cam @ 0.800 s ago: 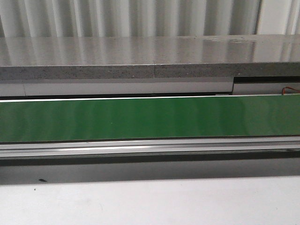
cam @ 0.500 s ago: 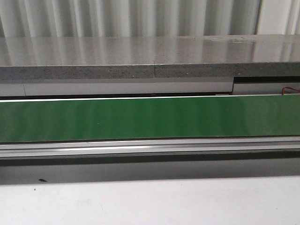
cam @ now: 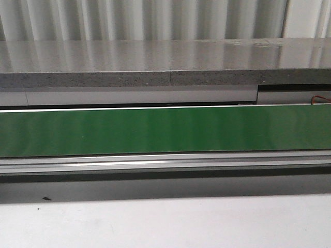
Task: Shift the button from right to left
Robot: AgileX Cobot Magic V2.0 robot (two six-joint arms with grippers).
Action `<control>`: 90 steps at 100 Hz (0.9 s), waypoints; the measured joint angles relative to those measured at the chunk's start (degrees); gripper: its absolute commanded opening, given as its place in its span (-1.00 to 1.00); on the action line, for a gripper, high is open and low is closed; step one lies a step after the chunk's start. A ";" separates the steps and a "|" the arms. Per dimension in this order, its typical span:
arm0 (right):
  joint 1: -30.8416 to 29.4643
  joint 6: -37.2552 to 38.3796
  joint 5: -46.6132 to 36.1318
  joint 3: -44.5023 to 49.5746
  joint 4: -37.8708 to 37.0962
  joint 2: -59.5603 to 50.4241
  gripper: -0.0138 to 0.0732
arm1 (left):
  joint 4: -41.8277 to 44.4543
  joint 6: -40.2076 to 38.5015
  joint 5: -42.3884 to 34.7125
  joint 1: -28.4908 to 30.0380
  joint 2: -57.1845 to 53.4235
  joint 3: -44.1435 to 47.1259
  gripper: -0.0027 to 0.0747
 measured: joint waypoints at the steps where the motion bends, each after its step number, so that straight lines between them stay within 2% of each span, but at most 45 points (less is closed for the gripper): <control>1: 0.00 0.00 0.15 0.00 0.00 0.00 -0.84 | 0.00 0.00 0.00 0.00 0.00 0.00 -0.98; 20: 0.00 0.00 7.22 -5.36 0.00 0.00 -0.84 | 0.00 0.00 0.00 0.00 0.00 0.00 -0.98; 36: 0.00 0.00 19.51 -13.50 0.00 1.12 -0.84 | 0.00 0.00 0.00 0.00 0.00 0.00 -0.98; 56: 0.00 0.00 33.57 -22.58 0.04 9.58 -0.84 | 0.00 0.00 0.00 0.00 0.00 0.00 -0.98; 90: 0.00 0.00 41.79 -32.78 0.25 26.55 -0.84 | 0.00 0.00 0.00 0.00 0.00 0.00 -0.98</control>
